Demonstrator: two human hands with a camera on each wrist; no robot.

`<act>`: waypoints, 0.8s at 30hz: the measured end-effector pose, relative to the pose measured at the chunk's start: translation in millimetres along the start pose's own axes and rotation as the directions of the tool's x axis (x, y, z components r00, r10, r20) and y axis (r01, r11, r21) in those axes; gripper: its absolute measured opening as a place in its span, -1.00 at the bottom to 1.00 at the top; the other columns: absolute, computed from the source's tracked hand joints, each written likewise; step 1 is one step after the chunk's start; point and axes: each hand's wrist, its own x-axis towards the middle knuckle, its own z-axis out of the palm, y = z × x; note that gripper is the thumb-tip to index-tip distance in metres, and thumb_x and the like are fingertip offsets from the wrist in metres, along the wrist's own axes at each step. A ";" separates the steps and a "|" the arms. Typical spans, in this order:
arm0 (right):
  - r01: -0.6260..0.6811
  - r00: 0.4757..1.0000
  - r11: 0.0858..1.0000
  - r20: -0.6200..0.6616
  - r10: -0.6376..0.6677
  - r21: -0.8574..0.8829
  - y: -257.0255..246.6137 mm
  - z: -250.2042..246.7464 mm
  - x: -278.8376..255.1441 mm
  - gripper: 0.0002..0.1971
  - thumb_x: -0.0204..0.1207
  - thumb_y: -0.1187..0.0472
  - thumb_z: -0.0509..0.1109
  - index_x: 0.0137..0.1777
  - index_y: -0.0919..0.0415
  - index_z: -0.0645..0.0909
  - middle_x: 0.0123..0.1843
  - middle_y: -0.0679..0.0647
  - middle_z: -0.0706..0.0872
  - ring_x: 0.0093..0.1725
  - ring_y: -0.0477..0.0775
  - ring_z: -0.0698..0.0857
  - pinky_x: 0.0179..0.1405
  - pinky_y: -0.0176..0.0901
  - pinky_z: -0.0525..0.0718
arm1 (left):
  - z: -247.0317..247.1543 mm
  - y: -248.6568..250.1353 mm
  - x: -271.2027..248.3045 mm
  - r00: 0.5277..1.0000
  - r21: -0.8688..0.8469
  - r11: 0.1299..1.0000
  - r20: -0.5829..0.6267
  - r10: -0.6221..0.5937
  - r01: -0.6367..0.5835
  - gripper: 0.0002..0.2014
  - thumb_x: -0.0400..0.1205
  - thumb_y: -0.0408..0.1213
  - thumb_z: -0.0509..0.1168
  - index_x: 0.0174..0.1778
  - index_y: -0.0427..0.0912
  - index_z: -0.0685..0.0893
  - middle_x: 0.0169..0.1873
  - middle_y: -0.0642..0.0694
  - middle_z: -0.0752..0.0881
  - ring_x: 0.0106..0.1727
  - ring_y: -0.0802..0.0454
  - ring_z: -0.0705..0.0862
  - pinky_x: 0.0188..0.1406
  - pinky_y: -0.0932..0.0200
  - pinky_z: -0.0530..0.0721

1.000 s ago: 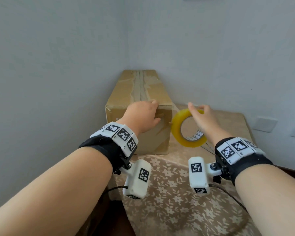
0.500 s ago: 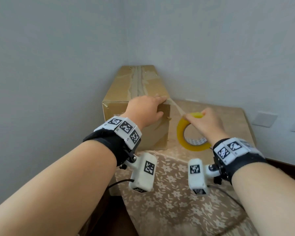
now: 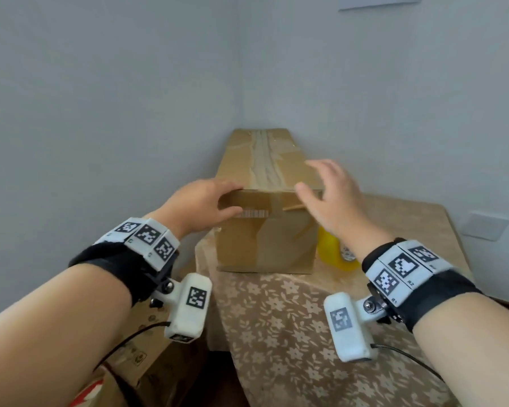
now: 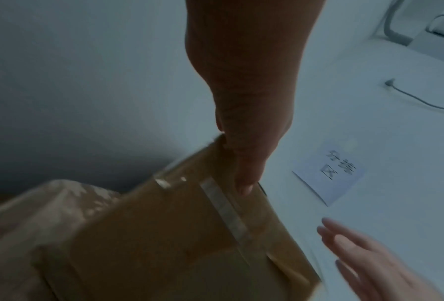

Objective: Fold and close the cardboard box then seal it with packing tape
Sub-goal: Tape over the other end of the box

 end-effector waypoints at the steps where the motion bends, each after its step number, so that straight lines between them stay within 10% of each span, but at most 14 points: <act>1: 0.106 0.989 0.992 0.113 -0.099 -0.067 -16.6 5.6 5.3 -0.46 0.60 -0.03 0.27 0.55 0.10 0.36 0.55 0.03 0.40 0.55 0.07 0.34 0.57 -0.01 0.22 | -0.1 -12.7 -6.5 1.000 -0.078 0.997 0.003 -0.026 0.026 -0.50 0.62 -0.12 0.32 0.51 0.03 0.43 0.42 0.05 0.55 0.42 0.07 0.50 0.41 0.21 0.40; 6: 0.289 0.915 0.931 0.349 -0.200 -0.224 -58.3 37.1 23.7 -0.57 0.60 0.07 0.32 0.45 0.08 0.46 0.38 0.01 0.55 0.30 0.09 0.56 0.26 -0.04 0.56 | 14.9 -44.3 -17.4 0.991 -0.498 0.865 -0.065 -0.116 0.068 -0.59 0.64 -0.39 0.29 0.40 0.01 0.56 0.39 0.12 0.55 0.41 0.29 0.44 0.47 0.32 0.31; 18: 0.318 0.948 0.919 0.058 -0.313 -0.232 -48.7 57.9 19.7 -0.90 0.54 0.26 0.36 -0.11 0.18 0.71 -0.10 0.05 0.70 -0.19 0.18 0.67 -0.37 -0.06 0.62 | 39.4 -38.5 -0.4 0.930 -0.665 0.745 -0.304 -0.205 -0.053 -0.87 0.55 -0.38 0.40 -0.11 -0.04 0.69 -0.08 0.05 0.59 -0.04 0.26 0.53 -0.04 0.58 0.41; 24: 0.389 0.909 0.887 -0.051 -0.413 -0.247 -40.2 66.2 10.0 -0.95 0.36 0.33 0.53 -0.27 0.18 0.76 -0.31 0.05 0.62 -0.30 0.19 0.62 -0.60 -0.23 0.45 | 38.8 -37.4 -3.9 0.920 -0.756 0.643 -0.331 -0.208 -0.126 -0.83 0.53 -0.47 0.41 -0.01 -0.19 0.77 -0.04 -0.15 0.62 -0.06 0.38 0.58 -0.02 0.62 0.43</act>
